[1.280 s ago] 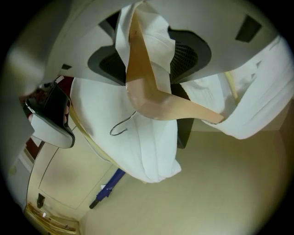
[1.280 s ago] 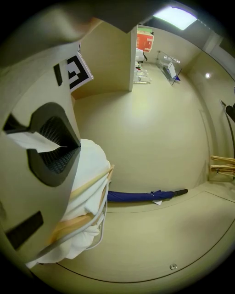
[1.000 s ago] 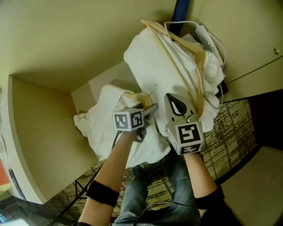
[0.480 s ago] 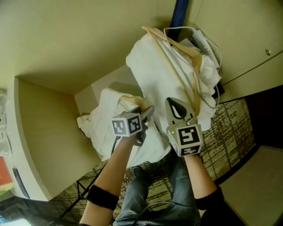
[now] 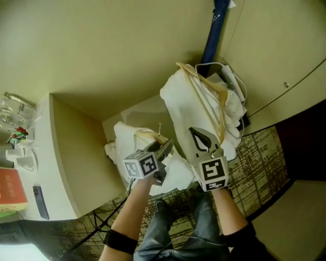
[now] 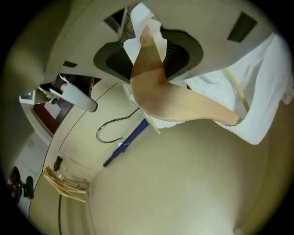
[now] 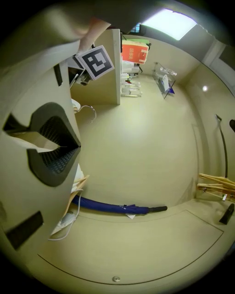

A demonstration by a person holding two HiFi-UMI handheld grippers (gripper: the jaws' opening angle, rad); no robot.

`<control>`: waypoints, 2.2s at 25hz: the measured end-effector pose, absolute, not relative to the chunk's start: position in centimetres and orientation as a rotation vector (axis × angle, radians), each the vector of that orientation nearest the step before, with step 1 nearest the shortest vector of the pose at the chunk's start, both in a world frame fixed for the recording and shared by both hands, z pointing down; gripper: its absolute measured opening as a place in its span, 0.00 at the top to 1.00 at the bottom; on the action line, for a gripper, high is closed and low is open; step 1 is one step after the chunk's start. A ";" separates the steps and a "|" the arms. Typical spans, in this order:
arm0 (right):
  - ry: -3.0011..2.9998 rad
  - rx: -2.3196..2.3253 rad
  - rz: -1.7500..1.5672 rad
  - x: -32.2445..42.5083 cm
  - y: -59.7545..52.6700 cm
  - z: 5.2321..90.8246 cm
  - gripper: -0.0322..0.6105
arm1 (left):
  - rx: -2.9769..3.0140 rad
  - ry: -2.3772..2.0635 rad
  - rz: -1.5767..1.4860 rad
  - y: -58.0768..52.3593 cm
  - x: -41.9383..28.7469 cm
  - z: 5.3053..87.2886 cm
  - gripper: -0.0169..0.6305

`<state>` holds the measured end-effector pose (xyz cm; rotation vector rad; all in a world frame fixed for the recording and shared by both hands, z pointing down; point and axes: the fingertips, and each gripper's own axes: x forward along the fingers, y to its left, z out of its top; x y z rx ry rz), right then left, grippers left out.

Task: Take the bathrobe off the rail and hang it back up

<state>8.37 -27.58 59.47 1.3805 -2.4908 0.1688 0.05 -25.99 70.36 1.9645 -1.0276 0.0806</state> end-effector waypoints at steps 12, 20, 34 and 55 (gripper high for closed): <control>-2.609 1.239 -0.037 3.0 -23.1 42.5 0.92 | 2.058 -1.110 -0.196 -22.2 -5.5 50.9 0.67; -2.679 1.201 -0.199 1.2 -21.4 32.1 0.92 | 2.184 -1.167 -0.393 -23.3 -8.2 36.3 0.67; -2.727 1.269 -0.689 1.8 -20.0 10.7 0.92 | 2.430 -1.086 -0.587 -27.9 -4.7 11.5 0.67; -2.778 1.381 -1.129 -1.4 -19.4 -13.0 0.92 | 2.636 -1.090 -0.660 -29.6 -6.7 -18.1 0.66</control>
